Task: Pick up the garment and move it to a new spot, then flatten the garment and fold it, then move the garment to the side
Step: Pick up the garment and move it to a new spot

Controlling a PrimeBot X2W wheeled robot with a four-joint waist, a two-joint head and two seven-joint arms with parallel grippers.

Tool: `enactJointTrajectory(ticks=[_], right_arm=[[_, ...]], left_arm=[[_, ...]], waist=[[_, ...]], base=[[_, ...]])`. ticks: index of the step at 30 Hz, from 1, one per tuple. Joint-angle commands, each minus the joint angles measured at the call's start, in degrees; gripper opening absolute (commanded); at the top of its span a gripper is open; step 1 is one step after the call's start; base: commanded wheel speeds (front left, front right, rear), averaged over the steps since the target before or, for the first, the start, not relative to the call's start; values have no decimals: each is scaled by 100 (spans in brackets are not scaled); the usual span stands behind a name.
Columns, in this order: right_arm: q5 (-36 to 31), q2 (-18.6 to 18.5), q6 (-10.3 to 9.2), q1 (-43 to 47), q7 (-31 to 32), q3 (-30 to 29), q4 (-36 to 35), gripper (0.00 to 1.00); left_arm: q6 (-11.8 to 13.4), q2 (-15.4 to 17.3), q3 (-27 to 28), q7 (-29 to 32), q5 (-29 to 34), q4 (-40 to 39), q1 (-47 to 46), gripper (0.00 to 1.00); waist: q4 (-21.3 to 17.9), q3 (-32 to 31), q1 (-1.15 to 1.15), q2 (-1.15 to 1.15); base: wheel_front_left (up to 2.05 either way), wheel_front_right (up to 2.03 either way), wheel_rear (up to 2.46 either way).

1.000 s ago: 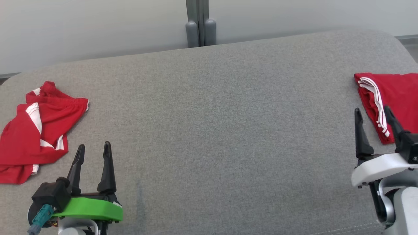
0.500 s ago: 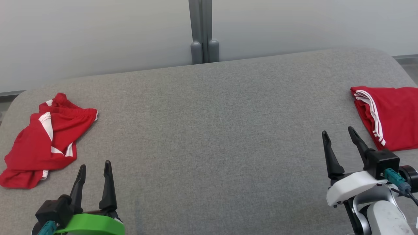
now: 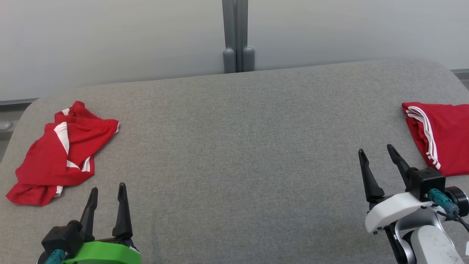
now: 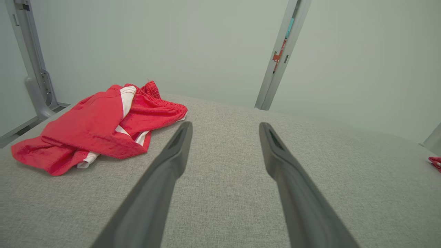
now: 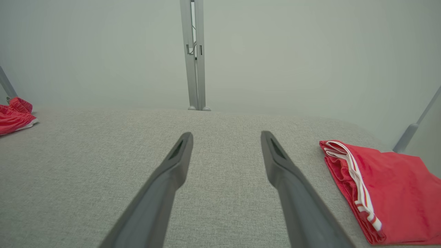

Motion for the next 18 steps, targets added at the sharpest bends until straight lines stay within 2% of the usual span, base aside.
enactJointTrajectory(ticks=[1,9,16,18], right_arm=[[34,-25,-10,-13,10,-19,23,100],[60,33,-11,76,-63,-62,28,100],[85,72,-11,55,-88,-32,67,100],[104,72,-11,28,-109,4,105,100]], left_arm=[[-12,-9,25,1,75,-30,50,100],[-12,45,20,1,107,-45,-3,100],[-11,102,9,1,110,-26,14,100],[-4,100,11,1,134,-53,88,100]], waist=[[42,3,0,0],[486,0,0,0],[1223,28,0,0],[1556,24,0,0]], base=[[0,0,0],[0,0,0],[0,0,0],[0,0,0]])
